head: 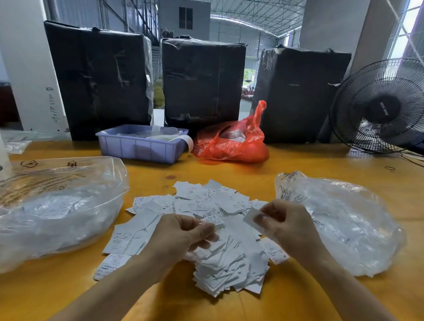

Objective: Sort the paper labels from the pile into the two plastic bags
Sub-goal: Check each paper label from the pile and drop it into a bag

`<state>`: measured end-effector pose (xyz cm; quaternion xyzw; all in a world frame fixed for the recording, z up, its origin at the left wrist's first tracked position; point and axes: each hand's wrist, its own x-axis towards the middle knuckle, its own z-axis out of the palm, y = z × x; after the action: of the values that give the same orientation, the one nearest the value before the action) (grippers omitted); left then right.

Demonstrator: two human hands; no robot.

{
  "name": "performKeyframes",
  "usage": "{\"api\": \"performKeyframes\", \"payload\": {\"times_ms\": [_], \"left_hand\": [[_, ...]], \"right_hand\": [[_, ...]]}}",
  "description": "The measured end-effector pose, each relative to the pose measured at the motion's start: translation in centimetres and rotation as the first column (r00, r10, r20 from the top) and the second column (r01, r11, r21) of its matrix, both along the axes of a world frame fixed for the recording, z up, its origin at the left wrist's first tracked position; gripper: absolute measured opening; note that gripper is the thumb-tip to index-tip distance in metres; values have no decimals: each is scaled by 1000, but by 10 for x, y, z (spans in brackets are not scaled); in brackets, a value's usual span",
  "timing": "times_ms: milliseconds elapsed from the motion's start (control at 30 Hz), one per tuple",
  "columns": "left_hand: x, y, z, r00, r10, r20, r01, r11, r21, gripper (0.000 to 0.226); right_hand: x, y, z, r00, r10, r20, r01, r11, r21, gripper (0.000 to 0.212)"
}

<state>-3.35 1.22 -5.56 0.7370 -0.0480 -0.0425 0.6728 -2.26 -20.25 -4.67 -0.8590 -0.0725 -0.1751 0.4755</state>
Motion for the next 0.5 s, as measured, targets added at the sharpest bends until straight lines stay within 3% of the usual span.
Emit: {"api": "performKeyframes", "payload": {"times_ms": [67,133,267,500], "left_hand": [[0,0,-1,1000,-7,5,7,1000,14,19],[-1,-1,-1,1000,-19,6,18,999,27,20],[-2,-3,0,999,-42,-9,43,999,5,24],[-4,-3,2,997,-71,2,71,997,-14,25]], "right_hand": [[-7,8,7,992,125,7,-124,972,199,10],[-13,17,10,978,207,18,-204,945,254,11],[-20,30,7,965,259,38,-262,947,187,15],[-20,31,3,978,187,91,-190,981,27,16]]}}
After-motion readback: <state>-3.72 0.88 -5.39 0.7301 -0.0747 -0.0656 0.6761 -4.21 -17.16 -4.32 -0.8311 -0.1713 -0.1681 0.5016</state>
